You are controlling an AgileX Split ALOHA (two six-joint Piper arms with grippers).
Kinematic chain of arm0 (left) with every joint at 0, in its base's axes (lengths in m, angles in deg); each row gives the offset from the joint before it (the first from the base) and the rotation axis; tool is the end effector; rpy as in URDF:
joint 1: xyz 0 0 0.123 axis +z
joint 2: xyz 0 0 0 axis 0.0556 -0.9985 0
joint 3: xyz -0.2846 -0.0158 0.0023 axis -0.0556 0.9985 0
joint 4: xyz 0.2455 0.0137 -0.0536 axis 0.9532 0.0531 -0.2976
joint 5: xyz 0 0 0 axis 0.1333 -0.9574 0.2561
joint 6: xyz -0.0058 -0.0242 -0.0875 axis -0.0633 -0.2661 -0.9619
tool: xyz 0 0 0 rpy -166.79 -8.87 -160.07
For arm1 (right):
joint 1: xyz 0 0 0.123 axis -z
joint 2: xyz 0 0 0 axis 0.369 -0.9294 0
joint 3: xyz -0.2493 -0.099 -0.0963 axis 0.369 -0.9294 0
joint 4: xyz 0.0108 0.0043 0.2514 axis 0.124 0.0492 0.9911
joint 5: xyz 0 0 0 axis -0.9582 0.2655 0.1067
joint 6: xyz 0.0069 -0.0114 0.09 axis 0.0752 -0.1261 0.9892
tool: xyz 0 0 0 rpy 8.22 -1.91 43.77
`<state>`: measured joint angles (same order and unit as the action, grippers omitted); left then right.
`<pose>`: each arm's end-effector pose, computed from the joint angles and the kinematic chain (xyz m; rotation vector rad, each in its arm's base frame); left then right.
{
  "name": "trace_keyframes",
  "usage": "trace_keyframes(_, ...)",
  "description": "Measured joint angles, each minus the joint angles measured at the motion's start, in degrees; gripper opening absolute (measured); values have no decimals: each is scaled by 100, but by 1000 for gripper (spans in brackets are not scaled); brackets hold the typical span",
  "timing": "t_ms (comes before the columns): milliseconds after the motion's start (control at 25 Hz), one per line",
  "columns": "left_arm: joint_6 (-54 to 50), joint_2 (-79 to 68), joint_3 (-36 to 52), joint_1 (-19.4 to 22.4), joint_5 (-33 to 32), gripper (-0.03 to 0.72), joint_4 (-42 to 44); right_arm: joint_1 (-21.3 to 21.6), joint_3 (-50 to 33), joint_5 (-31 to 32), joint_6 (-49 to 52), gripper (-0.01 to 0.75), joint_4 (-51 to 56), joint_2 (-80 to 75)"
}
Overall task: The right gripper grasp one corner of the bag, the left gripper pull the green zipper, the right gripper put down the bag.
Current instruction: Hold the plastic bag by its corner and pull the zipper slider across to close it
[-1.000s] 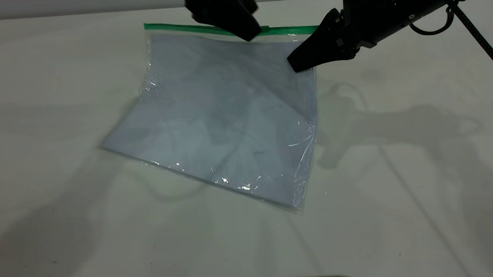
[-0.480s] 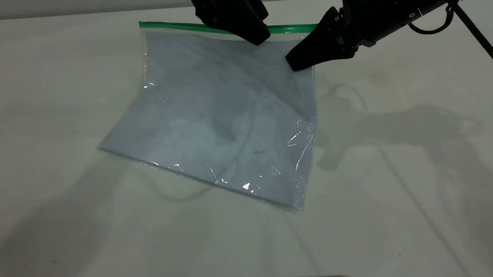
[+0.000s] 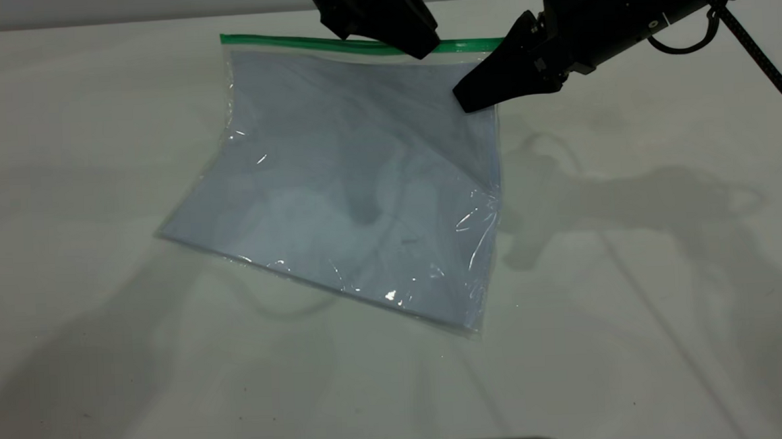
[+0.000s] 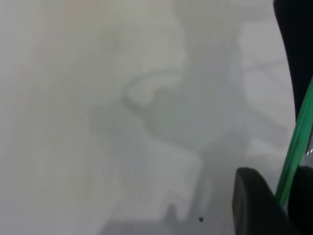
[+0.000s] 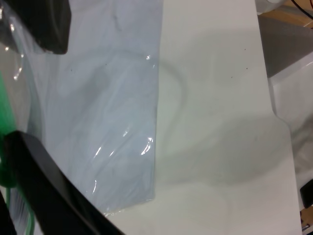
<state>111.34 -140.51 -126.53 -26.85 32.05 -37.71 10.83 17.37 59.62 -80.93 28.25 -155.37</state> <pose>0.4197 -0.2408 0.1248 1.7016 1.7977 -0.5922 0.3685 0.1398 0.0728 -1.1377 2.1272 0.9514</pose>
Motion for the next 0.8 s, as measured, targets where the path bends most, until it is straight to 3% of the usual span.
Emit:
trace_keyframes(640,-22,0,0,0,-17,217,228,0,0,0,0,34,4,0)
trace_keyframes(800,-22,0,0,0,-17,183,228,0,0,0,0,34,4,0)
